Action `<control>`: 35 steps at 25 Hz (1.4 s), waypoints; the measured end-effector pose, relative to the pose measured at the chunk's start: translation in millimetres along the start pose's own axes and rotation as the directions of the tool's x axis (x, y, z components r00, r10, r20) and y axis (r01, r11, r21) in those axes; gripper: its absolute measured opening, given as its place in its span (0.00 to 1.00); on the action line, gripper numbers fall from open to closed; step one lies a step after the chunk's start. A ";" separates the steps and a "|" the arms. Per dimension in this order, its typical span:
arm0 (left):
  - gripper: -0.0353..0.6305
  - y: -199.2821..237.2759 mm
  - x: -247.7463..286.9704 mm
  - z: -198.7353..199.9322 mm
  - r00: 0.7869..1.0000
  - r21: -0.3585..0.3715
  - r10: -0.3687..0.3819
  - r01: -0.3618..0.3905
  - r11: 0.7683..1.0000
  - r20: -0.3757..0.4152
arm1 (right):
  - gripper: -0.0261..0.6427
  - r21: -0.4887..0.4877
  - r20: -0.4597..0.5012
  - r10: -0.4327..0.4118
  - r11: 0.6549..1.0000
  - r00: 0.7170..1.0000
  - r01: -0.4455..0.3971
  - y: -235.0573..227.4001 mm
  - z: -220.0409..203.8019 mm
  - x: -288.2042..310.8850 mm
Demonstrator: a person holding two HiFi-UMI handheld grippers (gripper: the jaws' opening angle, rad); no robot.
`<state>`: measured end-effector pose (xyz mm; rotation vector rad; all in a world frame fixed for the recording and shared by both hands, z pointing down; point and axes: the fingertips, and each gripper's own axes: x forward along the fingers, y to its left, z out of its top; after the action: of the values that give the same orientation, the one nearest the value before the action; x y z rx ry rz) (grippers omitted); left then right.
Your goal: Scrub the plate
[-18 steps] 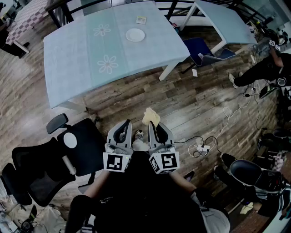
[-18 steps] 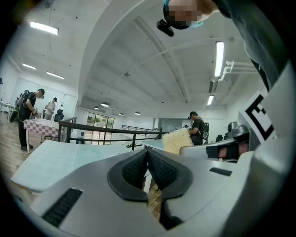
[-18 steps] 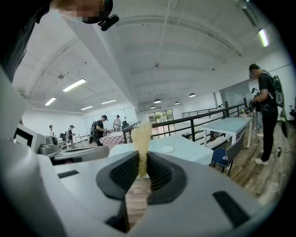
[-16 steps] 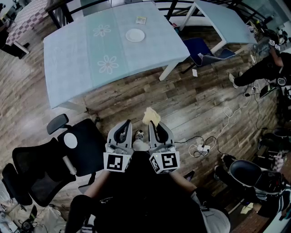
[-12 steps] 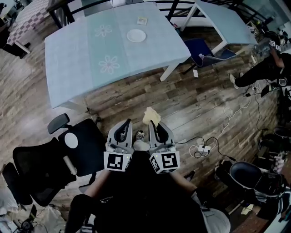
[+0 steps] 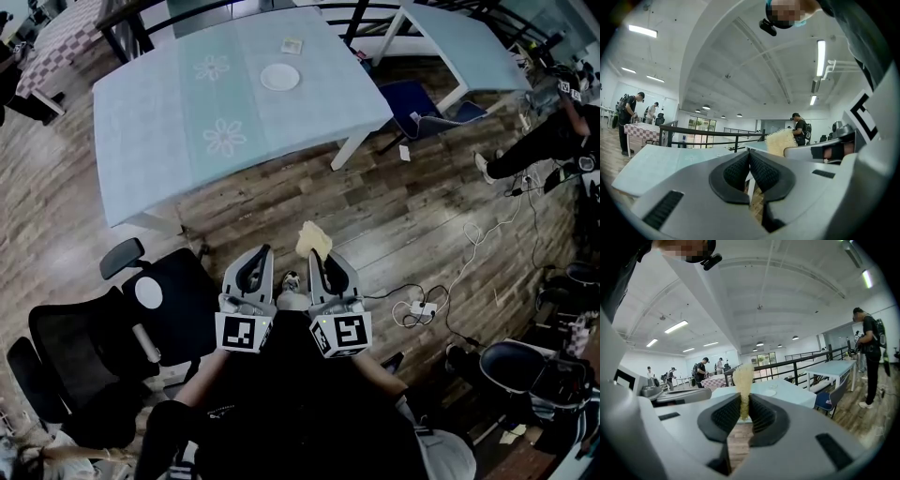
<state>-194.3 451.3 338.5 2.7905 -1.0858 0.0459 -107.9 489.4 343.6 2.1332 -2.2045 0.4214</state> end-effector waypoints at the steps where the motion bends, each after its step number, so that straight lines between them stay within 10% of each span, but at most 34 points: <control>1: 0.07 -1.2 1.2 -0.3 1.000 0.000 0.001 -0.001 1.000 -0.002 | 0.11 0.008 0.003 0.001 1.000 1.000 -0.001 -2.0 0.3 -0.3; 35: 0.07 1.3 79.0 -5.7 0.999 -0.019 0.045 -0.044 0.999 0.030 | 0.12 0.030 -0.004 -0.033 0.999 0.999 0.033 -77.6 2.5 45.3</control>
<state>-136.7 398.3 350.7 2.7595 -1.1490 -0.0015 -33.3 443.6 363.7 2.1792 -2.1714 0.4584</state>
